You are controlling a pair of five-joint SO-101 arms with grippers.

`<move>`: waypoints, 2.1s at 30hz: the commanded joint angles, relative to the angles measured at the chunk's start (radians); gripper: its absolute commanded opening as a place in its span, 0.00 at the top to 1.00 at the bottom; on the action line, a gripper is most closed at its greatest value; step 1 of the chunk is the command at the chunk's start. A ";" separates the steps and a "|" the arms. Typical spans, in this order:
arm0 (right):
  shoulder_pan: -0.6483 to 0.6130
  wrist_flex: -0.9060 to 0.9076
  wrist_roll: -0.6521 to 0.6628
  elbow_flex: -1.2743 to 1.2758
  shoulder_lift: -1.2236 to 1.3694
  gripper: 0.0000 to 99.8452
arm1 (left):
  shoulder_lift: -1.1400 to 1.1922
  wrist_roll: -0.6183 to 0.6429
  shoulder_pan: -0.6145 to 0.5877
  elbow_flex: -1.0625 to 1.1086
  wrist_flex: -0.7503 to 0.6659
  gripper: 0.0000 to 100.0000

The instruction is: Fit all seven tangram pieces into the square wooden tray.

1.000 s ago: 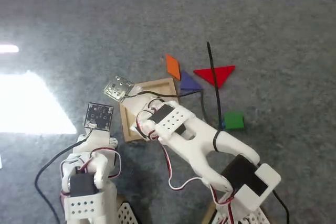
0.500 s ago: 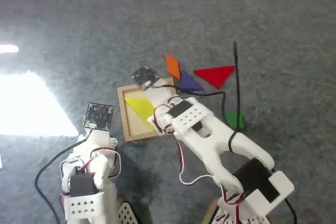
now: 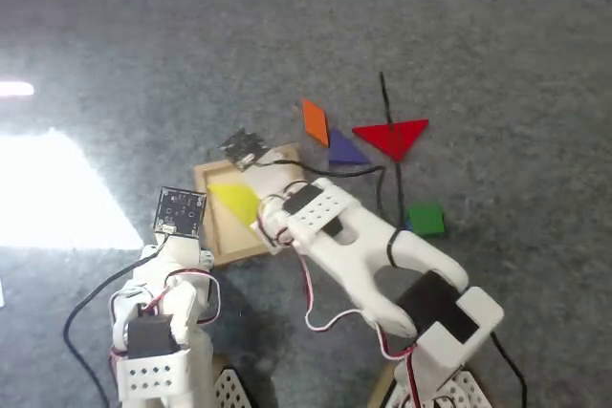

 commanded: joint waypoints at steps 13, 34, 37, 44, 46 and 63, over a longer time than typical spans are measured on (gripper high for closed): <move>0.160 0.114 -0.091 -0.044 0.004 0.70 | -0.020 -0.005 0.005 -0.015 0.005 0.99; 0.323 0.050 -0.043 0.347 -0.470 0.70 | -0.020 -0.005 0.005 -0.015 0.005 0.99; 0.272 0.036 -0.041 0.370 -0.504 0.70 | -0.020 -0.005 0.005 -0.015 0.005 0.99; 0.182 -0.004 -0.028 0.368 -0.417 0.70 | -0.020 -0.005 0.005 -0.015 0.005 0.99; 0.162 -0.012 -0.018 0.354 -0.367 0.70 | -0.020 -0.005 0.005 -0.015 0.005 0.99; -0.056 -0.018 -0.021 0.212 -0.274 0.70 | -0.020 -0.005 0.005 -0.015 0.005 0.99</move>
